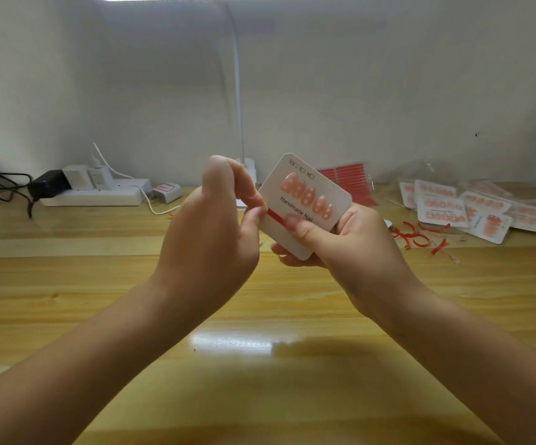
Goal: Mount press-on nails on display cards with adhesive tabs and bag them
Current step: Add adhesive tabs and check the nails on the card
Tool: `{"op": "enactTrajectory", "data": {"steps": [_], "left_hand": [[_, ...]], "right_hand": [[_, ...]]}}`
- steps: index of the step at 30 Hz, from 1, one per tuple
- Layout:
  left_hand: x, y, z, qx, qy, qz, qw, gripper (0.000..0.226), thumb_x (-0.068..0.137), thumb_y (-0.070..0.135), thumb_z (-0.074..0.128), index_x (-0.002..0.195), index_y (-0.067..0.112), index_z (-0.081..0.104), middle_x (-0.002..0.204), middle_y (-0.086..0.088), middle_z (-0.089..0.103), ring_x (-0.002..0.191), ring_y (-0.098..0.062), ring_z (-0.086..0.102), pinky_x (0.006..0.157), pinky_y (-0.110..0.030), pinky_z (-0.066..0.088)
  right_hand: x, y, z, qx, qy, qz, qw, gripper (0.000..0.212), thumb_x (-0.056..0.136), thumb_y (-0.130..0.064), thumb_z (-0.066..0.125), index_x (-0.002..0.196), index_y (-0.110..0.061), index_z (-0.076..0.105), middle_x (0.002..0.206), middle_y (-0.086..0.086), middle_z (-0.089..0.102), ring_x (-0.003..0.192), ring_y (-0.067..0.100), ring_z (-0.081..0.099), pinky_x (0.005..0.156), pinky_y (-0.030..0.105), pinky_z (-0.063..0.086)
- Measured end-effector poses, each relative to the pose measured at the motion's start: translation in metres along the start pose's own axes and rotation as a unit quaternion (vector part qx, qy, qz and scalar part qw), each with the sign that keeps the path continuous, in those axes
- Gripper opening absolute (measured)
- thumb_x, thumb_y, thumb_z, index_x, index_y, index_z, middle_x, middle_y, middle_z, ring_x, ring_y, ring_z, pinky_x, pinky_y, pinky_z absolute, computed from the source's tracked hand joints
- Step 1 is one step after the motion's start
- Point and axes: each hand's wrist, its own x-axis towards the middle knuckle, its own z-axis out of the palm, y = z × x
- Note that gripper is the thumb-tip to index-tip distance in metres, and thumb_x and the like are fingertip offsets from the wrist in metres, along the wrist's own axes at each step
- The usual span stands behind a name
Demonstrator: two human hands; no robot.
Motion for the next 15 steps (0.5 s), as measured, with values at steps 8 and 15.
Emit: {"op": "enactTrajectory", "data": {"steps": [8, 15], "left_hand": [[-0.007, 0.000, 0.008, 0.057, 0.036, 0.089, 0.994, 0.020, 0.087, 0.004, 0.060, 0.094, 0.006, 0.042, 0.081, -0.009, 0.060, 0.054, -0.015, 0.042, 0.044, -0.038, 0.045], [-0.010, -0.009, 0.013, 0.026, 0.091, 0.085, 0.992, 0.030, 0.088, 0.008, 0.068, 0.101, 0.011, 0.041, 0.087, -0.005, 0.061, 0.062, -0.019, 0.053, 0.052, -0.039, 0.049]], "right_hand": [[-0.002, -0.002, -0.001, 0.037, 0.011, 0.016, 0.999, 0.008, 0.090, -0.003, 0.063, 0.094, -0.009, 0.065, 0.083, 0.014, 0.073, 0.071, 0.029, 0.073, 0.059, 0.030, 0.059], [-0.002, -0.004, -0.001, 0.047, 0.010, 0.012, 0.999, 0.007, 0.089, -0.005, 0.064, 0.093, -0.010, 0.065, 0.082, 0.011, 0.073, 0.074, 0.029, 0.073, 0.062, 0.032, 0.060]]}}
